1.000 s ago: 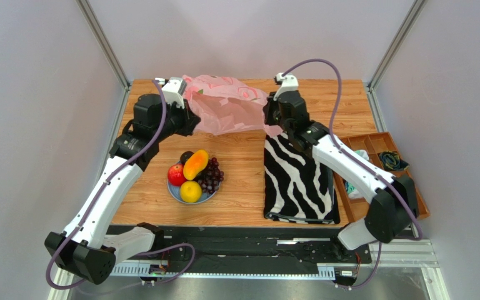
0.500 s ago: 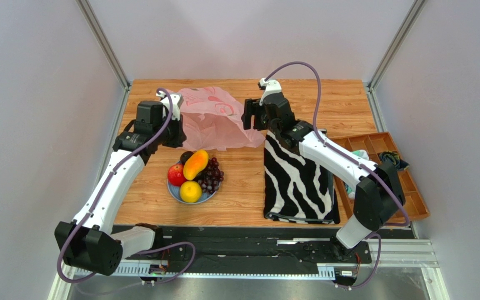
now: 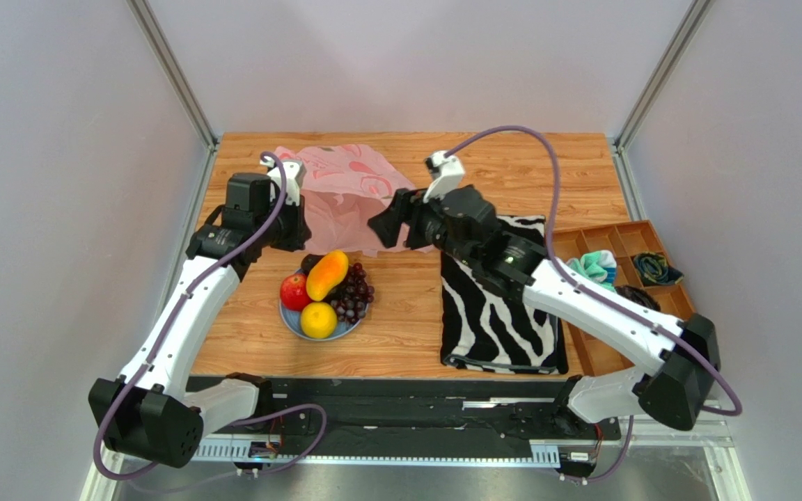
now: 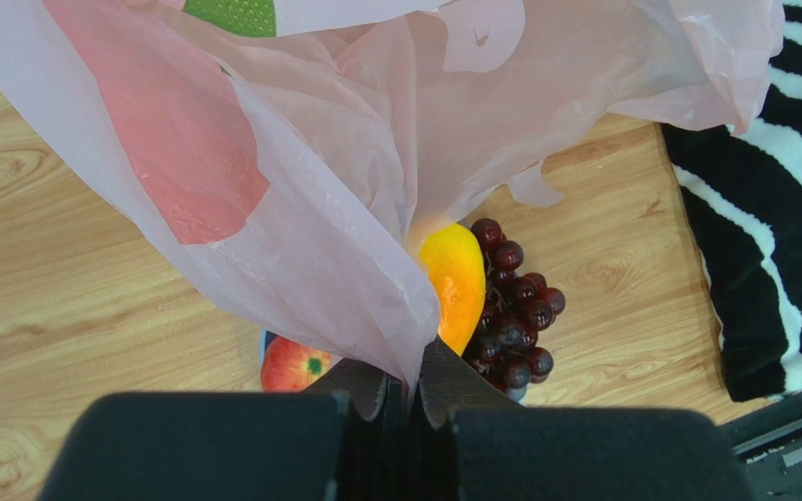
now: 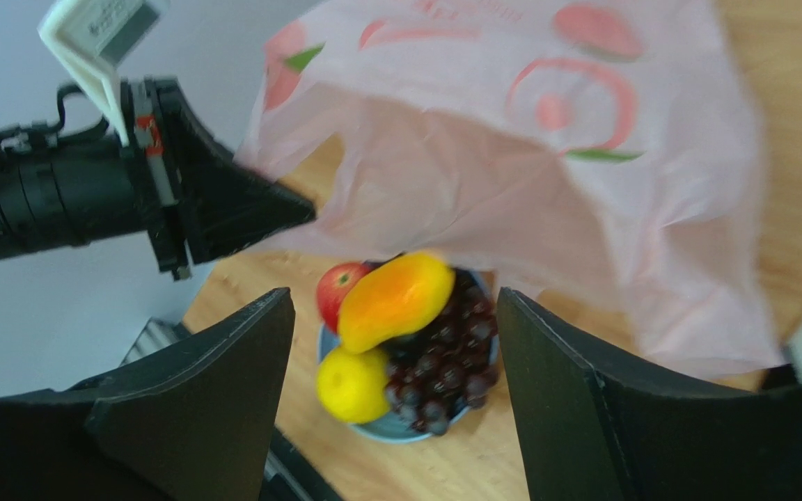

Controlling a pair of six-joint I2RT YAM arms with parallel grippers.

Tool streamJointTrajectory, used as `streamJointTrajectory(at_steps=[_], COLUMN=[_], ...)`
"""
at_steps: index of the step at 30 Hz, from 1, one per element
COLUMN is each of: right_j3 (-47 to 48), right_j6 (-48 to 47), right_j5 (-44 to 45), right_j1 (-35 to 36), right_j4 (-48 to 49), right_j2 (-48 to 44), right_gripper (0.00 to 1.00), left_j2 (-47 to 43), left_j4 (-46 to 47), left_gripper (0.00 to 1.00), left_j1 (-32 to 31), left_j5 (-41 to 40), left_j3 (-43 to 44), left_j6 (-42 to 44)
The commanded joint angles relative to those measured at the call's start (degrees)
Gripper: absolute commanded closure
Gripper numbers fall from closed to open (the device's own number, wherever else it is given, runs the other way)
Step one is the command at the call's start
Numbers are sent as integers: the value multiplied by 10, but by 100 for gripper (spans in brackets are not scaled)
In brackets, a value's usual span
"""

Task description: Place the fruits into the plastic bag

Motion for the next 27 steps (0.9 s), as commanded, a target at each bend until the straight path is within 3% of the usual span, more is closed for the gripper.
streamJointTrajectory(at_steps=[1, 13, 27], right_j3=[3, 62, 84], right_j6=[97, 154, 176], right_j5=[-72, -127, -134], right_j1=[34, 59, 32], right_j4=[18, 68, 86], right_j2=[78, 241, 307], right_gripper=[26, 27, 25], left_j2=[-16, -20, -15], left_j4=[8, 1, 0], left_gripper=[100, 100, 100], left_j1=[4, 3, 4], left_j5=[15, -28, -22], left_j3=[0, 1, 1], left_j6=[6, 11, 9])
